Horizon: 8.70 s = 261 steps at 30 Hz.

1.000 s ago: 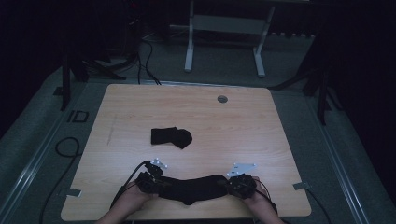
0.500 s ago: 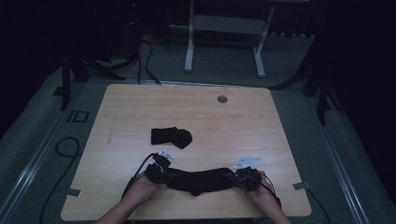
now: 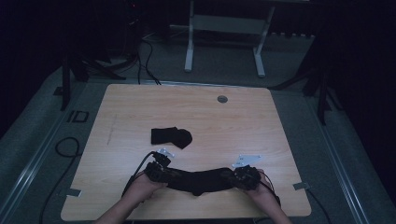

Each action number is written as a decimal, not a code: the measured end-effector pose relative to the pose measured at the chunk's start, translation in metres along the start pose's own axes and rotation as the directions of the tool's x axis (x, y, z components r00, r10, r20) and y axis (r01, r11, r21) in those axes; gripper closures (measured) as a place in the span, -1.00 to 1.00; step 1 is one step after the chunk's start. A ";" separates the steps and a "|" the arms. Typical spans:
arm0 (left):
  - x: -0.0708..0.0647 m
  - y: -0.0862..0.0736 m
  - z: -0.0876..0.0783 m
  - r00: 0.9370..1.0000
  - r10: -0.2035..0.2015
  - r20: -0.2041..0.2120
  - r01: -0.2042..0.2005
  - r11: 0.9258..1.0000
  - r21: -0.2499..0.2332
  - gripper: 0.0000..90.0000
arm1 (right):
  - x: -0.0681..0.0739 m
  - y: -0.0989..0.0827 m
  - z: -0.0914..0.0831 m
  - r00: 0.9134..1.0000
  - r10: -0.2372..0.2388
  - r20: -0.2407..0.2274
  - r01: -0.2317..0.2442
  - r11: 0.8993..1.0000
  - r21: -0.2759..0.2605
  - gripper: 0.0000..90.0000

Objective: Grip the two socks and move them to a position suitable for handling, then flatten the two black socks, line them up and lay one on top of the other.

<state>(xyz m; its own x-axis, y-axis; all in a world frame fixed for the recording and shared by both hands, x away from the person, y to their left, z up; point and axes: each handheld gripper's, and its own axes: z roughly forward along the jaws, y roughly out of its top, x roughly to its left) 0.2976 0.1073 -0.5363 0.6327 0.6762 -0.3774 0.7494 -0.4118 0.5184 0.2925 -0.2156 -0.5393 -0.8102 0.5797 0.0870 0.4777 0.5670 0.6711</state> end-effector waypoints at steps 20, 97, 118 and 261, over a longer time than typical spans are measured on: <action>0.077 0.041 -0.047 0.970 -0.164 -0.179 0.144 0.982 -0.118 0.35 | -0.052 0.120 0.057 0.999 0.005 0.033 -0.005 1.000 -0.018 0.50; 0.098 0.091 0.023 0.916 -0.168 -0.364 0.160 0.986 -0.052 0.15 | -0.060 0.142 0.113 0.992 0.014 0.125 -0.019 0.999 0.039 0.99; 0.083 0.098 -0.007 0.955 -0.145 -0.260 0.131 0.989 -0.068 0.91 | -0.068 0.144 0.093 0.989 0.031 0.142 -0.031 1.000 0.002 0.99; 0.009 0.028 -0.004 0.991 0.128 -0.035 -0.130 0.990 -0.051 0.20 | -0.020 0.011 0.002 0.997 0.061 0.057 -0.056 0.995 -0.082 0.29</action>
<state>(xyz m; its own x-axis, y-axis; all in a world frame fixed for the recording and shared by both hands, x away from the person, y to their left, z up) 0.3237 0.1042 -0.5226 0.7164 0.6388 -0.2806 0.6498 -0.4644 0.6018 0.3143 -0.2196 -0.5355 -0.7589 0.6456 0.0851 0.4929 0.4841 0.7230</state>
